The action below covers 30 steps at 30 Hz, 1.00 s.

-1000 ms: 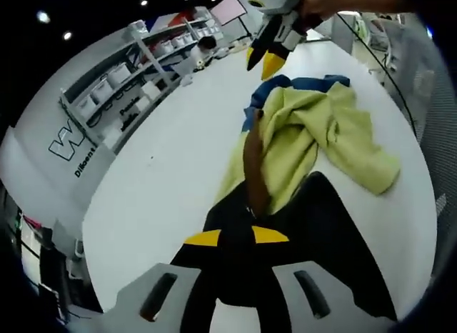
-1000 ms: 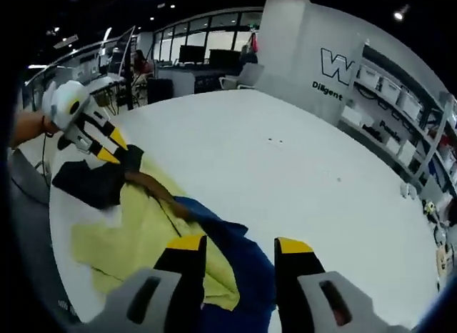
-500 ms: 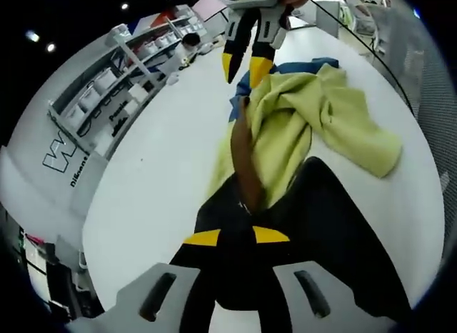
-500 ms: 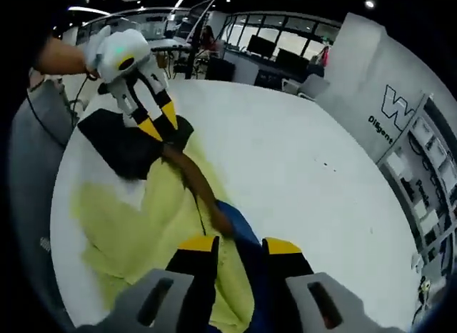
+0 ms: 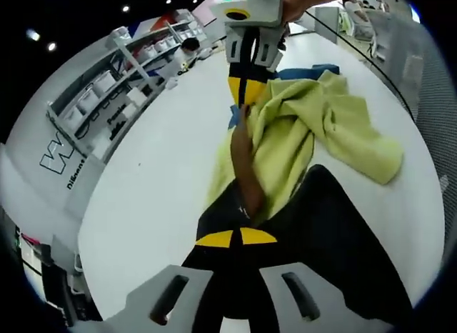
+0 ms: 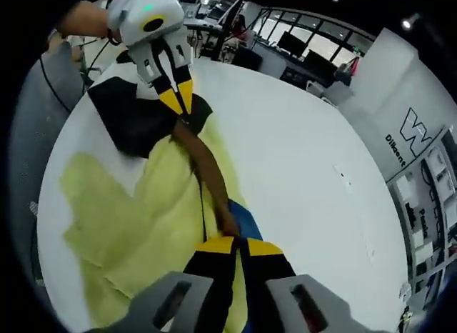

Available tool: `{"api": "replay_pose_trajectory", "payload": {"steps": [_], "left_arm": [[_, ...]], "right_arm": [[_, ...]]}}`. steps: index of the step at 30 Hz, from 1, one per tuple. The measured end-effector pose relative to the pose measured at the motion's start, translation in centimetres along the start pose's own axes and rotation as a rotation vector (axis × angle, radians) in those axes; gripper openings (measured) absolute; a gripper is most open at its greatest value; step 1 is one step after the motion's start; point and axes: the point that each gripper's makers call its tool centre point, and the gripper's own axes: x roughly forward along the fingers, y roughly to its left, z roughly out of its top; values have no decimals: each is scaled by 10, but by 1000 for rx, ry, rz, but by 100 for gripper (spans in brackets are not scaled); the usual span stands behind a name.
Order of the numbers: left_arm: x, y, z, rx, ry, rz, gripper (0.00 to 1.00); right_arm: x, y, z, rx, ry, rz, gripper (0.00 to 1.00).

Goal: Fold the garment on the visible template until the final outline fits inside the template.

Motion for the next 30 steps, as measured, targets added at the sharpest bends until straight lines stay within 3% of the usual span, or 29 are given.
{"api": "replay_pose_trajectory", "payload": {"steps": [3, 11, 12, 18, 23, 30], "left_arm": [[-1, 2, 1, -9, -3, 8, 0], [-8, 19, 14, -111, -75, 56, 0], [-9, 22, 15, -160, -83, 65, 0], [-12, 38, 19, -227, -114, 103, 0], [-12, 54, 20, -315, -111, 144, 0], [-3, 77, 28, -307, -103, 160, 0]], "right_arm": [[-5, -7, 5, 46, -38, -21, 0], [-14, -19, 14, 147, -95, -57, 0], [-15, -21, 17, 238, -114, -59, 0], [-17, -30, 20, 286, -130, -83, 0], [-14, -40, 22, 443, -164, -83, 0], [-10, -66, 22, 526, -174, -147, 0]]}}
